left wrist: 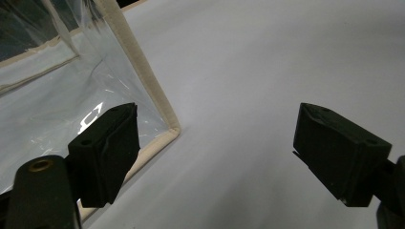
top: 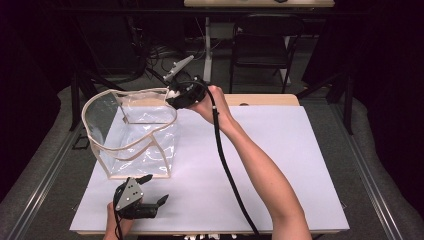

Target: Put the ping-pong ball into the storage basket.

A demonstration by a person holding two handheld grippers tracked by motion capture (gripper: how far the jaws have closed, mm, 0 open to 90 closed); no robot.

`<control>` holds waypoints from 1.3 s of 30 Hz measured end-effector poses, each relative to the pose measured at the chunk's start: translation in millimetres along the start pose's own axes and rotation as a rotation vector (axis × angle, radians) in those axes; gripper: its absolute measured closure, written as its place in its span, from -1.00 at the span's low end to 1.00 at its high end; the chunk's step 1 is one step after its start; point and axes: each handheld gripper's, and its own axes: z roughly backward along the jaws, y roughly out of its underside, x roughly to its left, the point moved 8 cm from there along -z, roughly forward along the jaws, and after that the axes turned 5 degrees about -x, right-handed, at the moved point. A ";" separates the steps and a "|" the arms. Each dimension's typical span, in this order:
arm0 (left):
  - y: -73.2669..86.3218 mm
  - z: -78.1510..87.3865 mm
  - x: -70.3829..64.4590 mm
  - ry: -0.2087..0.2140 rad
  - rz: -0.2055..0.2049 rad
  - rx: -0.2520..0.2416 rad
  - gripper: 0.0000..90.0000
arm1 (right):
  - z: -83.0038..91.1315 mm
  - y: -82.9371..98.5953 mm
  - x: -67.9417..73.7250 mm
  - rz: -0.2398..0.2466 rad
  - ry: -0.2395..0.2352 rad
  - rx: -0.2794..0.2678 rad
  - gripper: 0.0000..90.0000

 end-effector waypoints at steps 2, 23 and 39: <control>-0.1 0.0 -0.1 0.000 0.000 -0.001 -0.64 | -0.5 -0.6 0.2 0.001 -0.001 -0.003 0.14; -0.1 -0.4 -0.6 0.001 0.002 -0.001 -0.64 | -12.1 -15.5 15.6 0.029 -0.026 -0.009 0.14; 0.0 -0.1 -0.3 0.002 0.002 -0.001 -0.64 | -27.2 -20.8 31.2 0.040 -0.058 -0.003 0.14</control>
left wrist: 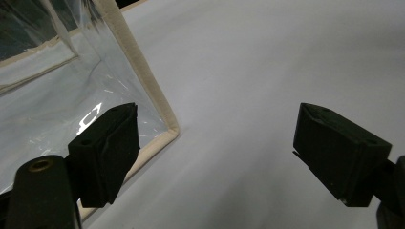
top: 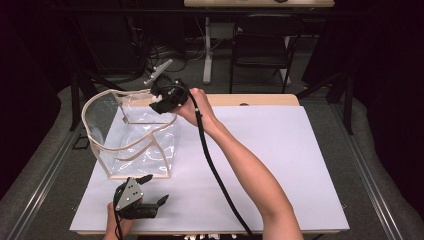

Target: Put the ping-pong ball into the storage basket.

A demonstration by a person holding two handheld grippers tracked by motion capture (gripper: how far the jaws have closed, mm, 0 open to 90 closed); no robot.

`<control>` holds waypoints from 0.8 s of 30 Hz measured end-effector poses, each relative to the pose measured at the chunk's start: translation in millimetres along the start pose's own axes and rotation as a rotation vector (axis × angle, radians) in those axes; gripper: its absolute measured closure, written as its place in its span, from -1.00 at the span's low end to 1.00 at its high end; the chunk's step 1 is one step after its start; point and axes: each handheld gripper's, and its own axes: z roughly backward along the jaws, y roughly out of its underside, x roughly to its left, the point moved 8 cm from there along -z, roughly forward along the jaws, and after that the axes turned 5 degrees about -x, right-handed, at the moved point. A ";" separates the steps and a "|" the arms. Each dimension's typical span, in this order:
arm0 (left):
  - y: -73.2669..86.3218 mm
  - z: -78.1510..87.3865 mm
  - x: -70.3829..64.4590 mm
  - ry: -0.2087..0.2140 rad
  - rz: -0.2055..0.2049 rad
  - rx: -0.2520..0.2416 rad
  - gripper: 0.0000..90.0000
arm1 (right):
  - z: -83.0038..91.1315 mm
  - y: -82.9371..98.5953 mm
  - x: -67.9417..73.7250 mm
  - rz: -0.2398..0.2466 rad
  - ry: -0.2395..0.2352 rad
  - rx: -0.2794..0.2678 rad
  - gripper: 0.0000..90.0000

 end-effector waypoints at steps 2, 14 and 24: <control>0.0 0.0 -0.1 0.000 0.002 -0.001 -0.64 | -1.5 -0.9 1.3 0.002 -0.003 0.000 0.14; -0.3 0.1 0.0 0.000 0.000 -0.003 -0.64 | -13.0 -3.8 9.2 0.007 -0.020 0.003 0.14; -0.2 0.1 0.0 0.000 -0.001 -0.001 -0.64 | -19.4 -5.3 13.6 0.009 -0.025 0.006 0.14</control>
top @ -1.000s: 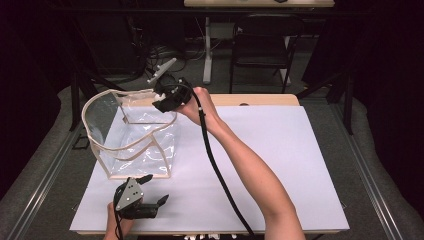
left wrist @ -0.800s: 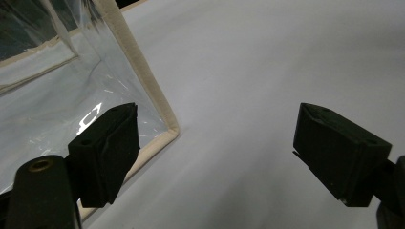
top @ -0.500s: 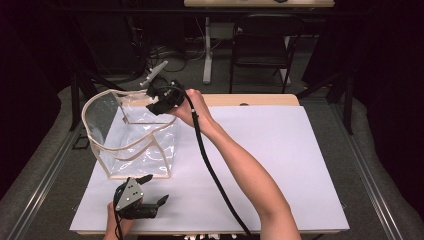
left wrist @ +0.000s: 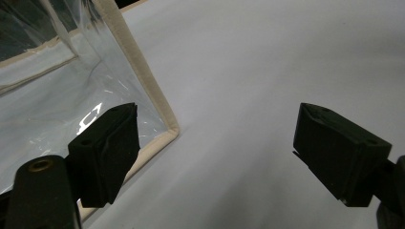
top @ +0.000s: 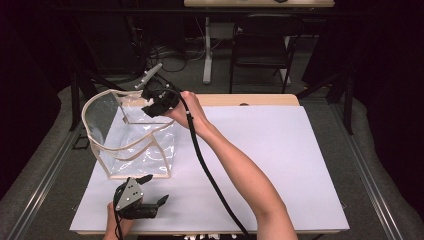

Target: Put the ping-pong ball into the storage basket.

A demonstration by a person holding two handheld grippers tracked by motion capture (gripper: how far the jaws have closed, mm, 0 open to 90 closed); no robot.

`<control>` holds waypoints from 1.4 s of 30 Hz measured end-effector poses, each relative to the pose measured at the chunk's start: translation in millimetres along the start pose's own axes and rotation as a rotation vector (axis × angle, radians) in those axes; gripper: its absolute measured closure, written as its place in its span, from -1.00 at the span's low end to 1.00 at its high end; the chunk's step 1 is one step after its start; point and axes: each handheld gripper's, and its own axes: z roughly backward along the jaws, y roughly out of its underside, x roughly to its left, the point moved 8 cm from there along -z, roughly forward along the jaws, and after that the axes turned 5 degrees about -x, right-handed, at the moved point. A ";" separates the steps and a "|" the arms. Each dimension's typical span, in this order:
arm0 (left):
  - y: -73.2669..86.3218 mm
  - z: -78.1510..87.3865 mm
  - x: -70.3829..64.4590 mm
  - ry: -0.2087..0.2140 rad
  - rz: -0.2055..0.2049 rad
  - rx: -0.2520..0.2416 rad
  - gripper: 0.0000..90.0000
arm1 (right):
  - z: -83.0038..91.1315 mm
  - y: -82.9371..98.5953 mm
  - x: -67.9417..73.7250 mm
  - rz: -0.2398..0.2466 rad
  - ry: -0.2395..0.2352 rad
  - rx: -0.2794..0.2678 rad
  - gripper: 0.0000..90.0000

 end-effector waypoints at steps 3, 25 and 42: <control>-0.1 0.2 0.2 0.000 0.000 -0.001 -0.64 | -2.1 -0.6 1.3 -0.001 -0.002 0.000 0.14; -0.1 -0.1 -0.4 0.005 0.000 -0.001 -0.64 | -20.3 2.2 10.1 0.012 -0.027 0.038 0.14; -0.1 -0.3 -0.9 0.011 -0.001 -0.001 -0.64 | -33.2 8.3 15.3 0.020 -0.046 0.086 0.14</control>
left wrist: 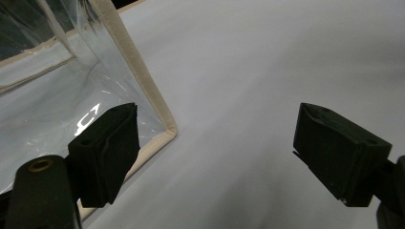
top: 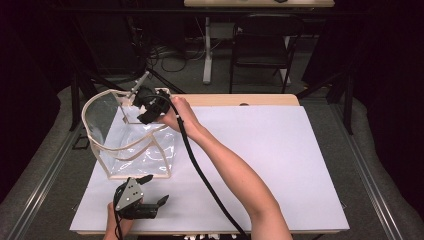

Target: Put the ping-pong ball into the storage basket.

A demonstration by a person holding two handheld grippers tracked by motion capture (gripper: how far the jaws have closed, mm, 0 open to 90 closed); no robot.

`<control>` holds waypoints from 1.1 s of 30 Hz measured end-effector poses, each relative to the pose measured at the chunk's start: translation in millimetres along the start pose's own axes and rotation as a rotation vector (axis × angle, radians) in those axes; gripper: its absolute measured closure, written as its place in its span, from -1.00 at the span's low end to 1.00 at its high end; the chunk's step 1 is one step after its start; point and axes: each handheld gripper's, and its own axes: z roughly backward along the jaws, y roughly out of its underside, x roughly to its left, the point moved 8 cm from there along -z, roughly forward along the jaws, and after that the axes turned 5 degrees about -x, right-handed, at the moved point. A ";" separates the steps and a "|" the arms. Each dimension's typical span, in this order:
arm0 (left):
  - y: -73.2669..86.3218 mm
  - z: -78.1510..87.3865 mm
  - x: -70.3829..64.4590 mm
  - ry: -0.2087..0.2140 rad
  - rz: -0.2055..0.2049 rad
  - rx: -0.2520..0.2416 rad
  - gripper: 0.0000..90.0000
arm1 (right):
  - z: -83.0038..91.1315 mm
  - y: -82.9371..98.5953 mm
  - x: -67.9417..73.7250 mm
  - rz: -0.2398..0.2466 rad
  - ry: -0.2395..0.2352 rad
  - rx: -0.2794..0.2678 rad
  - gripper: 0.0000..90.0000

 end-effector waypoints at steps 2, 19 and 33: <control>0.1 -0.1 -0.2 -0.001 0.003 0.001 -0.64 | -1.3 1.0 0.7 -0.004 -0.006 0.009 0.14; 0.2 -0.6 -0.3 0.001 0.003 0.003 -0.64 | -7.6 5.9 2.7 0.006 -0.014 0.049 0.14; 0.0 -0.6 -0.6 0.001 0.002 0.003 -0.64 | -11.6 8.2 5.2 0.011 -0.023 0.079 0.13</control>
